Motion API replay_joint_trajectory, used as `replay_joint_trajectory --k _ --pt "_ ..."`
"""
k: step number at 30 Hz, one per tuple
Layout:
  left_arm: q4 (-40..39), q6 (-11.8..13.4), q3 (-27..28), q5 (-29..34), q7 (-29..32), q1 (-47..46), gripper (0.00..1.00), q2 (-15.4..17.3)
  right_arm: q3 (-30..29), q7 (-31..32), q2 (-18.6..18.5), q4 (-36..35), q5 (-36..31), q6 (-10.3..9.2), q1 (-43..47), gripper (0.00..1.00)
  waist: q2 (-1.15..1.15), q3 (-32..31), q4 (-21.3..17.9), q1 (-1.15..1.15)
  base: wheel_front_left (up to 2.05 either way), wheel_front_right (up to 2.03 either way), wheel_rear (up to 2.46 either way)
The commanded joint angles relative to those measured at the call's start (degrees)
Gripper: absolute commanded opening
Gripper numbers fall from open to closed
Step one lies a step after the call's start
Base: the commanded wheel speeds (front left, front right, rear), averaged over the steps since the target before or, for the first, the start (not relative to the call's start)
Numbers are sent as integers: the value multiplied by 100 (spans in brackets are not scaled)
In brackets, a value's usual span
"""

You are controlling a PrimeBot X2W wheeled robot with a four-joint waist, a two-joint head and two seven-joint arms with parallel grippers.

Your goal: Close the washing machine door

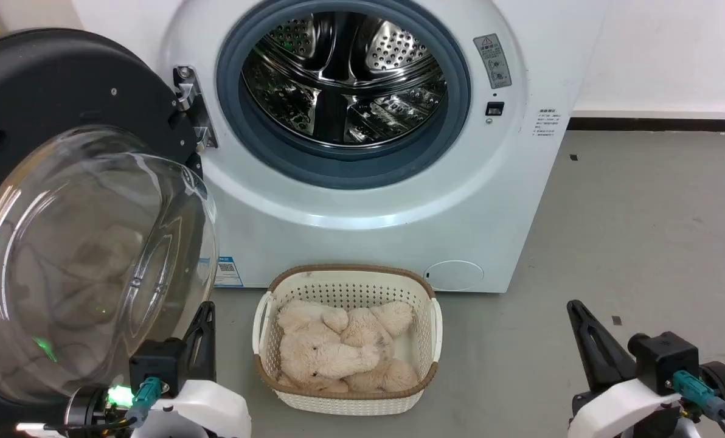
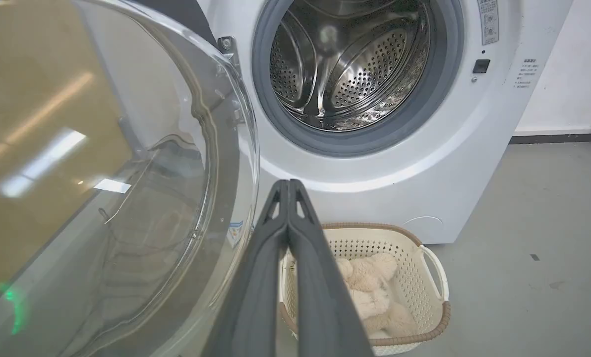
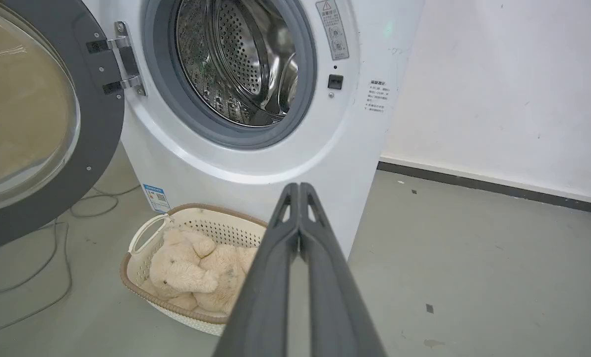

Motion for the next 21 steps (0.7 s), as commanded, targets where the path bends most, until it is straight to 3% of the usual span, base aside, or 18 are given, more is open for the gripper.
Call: replay_joint_trajectory --k 1,12,13,21 --pt "-25 1 13 15 2 -57 0 -2 3 2 24 8 -44 3 -66 0 0 0 0 0 0 0 0" --pt "-25 1 13 15 2 -57 0 -2 3 2 24 8 -44 3 -66 0 0 0 0 0 0 0 0" --pt "1 0 -1 -1 0 0 100 0 -1 -2 -1 0 4 0 1 100 0 0 0 0 0 0 0" --pt "12 5 -20 -24 -41 10 100 0 -6 -43 0 2 49 -1 16 100 0 3 -1 0 0 0 0"
